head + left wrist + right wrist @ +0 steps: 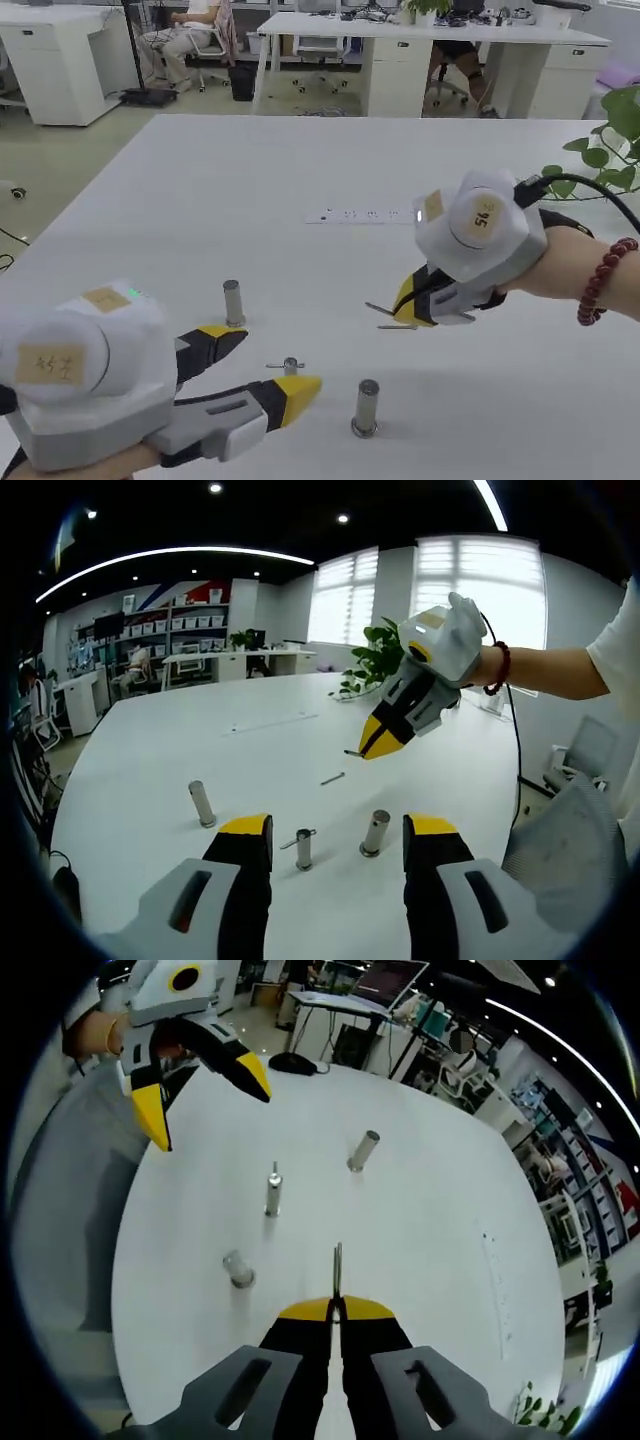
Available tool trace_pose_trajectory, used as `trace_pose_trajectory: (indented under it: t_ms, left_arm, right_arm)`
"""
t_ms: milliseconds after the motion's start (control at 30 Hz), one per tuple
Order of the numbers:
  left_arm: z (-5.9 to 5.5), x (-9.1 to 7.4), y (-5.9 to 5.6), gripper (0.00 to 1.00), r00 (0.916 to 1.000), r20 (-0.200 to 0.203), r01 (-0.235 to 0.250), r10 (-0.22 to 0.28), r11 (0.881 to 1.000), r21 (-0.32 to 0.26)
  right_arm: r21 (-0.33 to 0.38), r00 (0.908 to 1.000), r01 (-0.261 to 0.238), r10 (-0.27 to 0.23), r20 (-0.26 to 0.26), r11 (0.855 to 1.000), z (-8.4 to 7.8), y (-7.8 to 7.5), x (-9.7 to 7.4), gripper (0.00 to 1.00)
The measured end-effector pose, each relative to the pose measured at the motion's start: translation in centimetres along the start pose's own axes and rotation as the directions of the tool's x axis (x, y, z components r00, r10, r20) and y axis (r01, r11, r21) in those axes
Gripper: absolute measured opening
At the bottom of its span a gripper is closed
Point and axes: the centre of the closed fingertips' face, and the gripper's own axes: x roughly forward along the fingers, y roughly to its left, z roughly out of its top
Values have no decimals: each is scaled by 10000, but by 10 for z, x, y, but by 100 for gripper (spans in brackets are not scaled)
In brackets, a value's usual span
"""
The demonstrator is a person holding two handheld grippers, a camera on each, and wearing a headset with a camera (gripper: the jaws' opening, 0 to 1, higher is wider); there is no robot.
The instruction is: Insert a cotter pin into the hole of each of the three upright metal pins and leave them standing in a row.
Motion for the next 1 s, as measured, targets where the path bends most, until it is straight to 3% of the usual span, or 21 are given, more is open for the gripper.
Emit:
trace_pose_trajectory:
  t_ms: [367,600,1000]
  left_arm:
    - [6,10,-7,42,9992,41,408,-406,9962,-766]
    - [6,14,-14,33,9976,53,684,-684,9846,-1608]
    - [3,21,-21,24,9955,-101,890,-941,9673,-2374]
  right_arm:
    - [-664,9988,-108,139,476,9977,24,25,-7,4]
    - [-916,9965,-160,234,807,9957,36,39,-8,4]
    - [-1113,9926,-226,355,1159,9935,48,54,-9,3]
